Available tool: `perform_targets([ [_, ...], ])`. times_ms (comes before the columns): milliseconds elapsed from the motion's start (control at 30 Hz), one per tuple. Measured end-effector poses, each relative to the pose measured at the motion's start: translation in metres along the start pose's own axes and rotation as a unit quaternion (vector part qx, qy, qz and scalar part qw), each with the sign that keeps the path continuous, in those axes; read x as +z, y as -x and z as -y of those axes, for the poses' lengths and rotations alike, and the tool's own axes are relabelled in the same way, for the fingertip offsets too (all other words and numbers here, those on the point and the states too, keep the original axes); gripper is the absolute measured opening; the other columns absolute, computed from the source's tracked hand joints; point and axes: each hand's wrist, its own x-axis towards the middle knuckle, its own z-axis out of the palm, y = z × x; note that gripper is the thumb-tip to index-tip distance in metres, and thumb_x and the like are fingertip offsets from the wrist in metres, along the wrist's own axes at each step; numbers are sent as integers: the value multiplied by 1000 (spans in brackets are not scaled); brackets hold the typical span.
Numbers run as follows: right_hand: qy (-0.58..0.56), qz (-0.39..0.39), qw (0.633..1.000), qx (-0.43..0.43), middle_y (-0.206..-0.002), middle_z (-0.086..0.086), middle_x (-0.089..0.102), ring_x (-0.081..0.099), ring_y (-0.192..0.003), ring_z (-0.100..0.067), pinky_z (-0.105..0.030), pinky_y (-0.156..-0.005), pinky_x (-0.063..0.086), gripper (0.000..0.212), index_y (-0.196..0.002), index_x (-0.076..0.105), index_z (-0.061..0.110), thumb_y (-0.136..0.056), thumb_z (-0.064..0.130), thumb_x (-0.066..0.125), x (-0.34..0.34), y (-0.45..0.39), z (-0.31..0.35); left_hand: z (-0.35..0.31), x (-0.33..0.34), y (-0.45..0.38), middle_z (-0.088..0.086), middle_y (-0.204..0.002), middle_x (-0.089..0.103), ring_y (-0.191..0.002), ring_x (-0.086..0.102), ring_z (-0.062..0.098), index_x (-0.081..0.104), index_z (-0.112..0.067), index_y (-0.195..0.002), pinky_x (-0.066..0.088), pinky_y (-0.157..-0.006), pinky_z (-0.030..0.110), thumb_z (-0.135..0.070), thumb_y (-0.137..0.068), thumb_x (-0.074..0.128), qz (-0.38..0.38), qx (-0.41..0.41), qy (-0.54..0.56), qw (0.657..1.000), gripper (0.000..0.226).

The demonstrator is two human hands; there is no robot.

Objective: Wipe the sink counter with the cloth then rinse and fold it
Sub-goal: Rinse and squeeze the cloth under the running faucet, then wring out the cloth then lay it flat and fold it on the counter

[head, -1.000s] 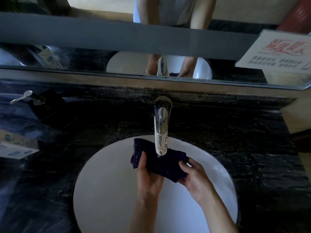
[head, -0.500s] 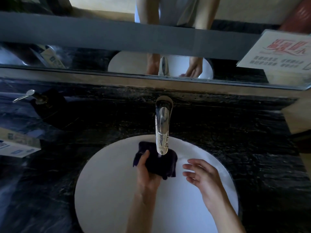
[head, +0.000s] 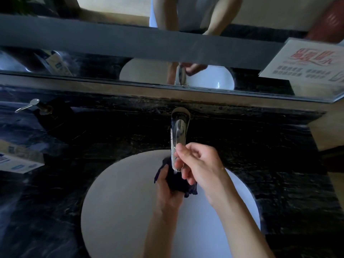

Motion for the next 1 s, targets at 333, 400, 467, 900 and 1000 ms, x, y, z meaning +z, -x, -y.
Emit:
perform_targets([
  [333, -77, 6, 996, 43, -61, -4, 59, 42, -45, -12, -19, -36, 27, 26, -82, 64, 1, -101, 17, 59, 4, -6, 2, 1, -6, -2, 6, -56, 58, -49, 57, 25, 67, -13, -66, 42, -46, 29, -36, -105, 34, -22, -7, 52, 998, 56],
  [400, -84, 6, 996, 41, -62, -5, 59, 41, -46, -14, -20, -36, 26, 25, -82, 63, 0, -101, 15, 58, 5, -5, 1, -1, -3, 1, 7, -53, 56, -45, 55, 25, 66, -13, -63, 39, -44, 27, -35, -104, 33, -25, -4, 47, 999, 57],
  [467, -91, 2, 995, 35, -60, -5, 57, 39, -45, -14, -20, -35, 25, 26, -80, 63, 1, -102, 14, 57, 6, -4, -1, -3, 1, 5, 6, -51, 54, -42, 52, 23, 66, -14, -62, 34, -43, 26, -33, -105, 31, -26, 0, 55, 998, 59],
  [900, -80, -48, 993, 73, -56, -4, 52, 35, -38, -11, -18, -34, 25, 27, -75, 62, 1, -100, 10, 59, 19, -8, -29, -14, 7, 20, 3, -40, 49, -32, 48, 16, 72, -14, -57, 37, -36, 18, -32, -106, 25, -18, -9, 87, 996, 70],
  [1000, -123, -120, 984, 39, -55, -1, 49, 34, -39, -11, -18, -34, 24, 26, -75, 61, 2, -98, 14, 63, 14, -6, -42, -14, -1, 22, 11, -58, 63, -44, 56, 25, 77, -13, -69, 38, -46, 27, -37, -103, 31, -25, -7, 73, 997, 62],
])
